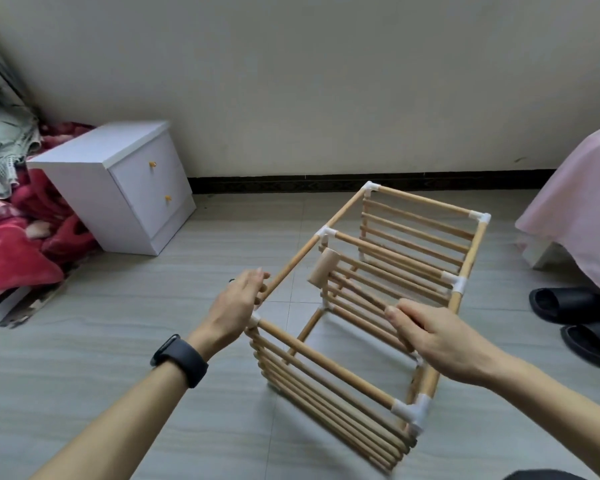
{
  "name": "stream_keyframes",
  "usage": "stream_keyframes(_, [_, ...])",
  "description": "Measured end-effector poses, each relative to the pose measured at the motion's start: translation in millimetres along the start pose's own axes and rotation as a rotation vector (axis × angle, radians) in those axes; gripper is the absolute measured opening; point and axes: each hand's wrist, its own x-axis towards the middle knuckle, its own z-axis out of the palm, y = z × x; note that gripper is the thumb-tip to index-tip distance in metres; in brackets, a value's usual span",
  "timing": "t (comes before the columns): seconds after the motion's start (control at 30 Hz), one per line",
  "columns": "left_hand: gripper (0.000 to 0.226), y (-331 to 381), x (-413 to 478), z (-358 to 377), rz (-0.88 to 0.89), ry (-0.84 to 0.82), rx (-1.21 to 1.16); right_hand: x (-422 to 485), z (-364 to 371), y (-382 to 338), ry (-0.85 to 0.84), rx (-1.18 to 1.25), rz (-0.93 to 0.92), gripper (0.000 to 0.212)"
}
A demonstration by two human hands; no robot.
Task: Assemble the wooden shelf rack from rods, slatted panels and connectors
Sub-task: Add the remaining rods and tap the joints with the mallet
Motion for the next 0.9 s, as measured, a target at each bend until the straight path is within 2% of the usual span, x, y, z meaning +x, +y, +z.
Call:
stream_keyframes(0.07, [0.044,-42,5,3,-0.153,0.078,-0.009,-7,18,24,-0.033,-0.063,0.067,0.046])
stream_keyframes(0.17, [0.042,-89,-3,19,-0.347,0.033,-0.161,-9,49,50,-0.19,-0.281,0.087,0.056])
stream_keyframes(0.23, [0.06,-96,-9,31,-0.381,0.004,-0.255,-7,67,61,-0.269,-0.538,0.022,0.055])
stream_keyframes(0.27, [0.071,-97,-9,37,-0.385,0.0,-0.285,-6,72,64,-0.255,-0.622,0.006,0.051])
stream_keyframes(0.33, [0.082,-96,-5,43,-0.4,0.002,-0.322,-2,76,64,-0.234,-0.654,0.005,0.038])
stream_keyframes(0.43, [0.064,-80,7,40,-0.377,0.001,-0.34,10,74,46,-0.23,-0.559,-0.014,0.026])
stream_keyframes(0.5, [0.059,-64,20,27,-0.299,0.022,-0.309,26,66,24,-0.158,-0.506,-0.009,0.025])
stream_keyframes(0.6, [0.066,-37,35,5,-0.222,0.082,-0.24,55,41,-22,-0.045,-0.293,-0.011,0.026])
stream_keyframes(0.7, [0.088,-1,33,-10,-0.088,-0.011,-0.074,82,3,-74,-0.019,0.007,-0.022,0.03])
stream_keyframes(0.77, [0.101,22,26,-17,-0.04,-0.068,0.018,95,-19,-106,0.0,0.123,-0.011,0.035])
stream_keyframes(0.9, [0.083,68,20,-30,0.076,-0.068,0.149,110,-50,-151,0.087,0.354,-0.012,0.037])
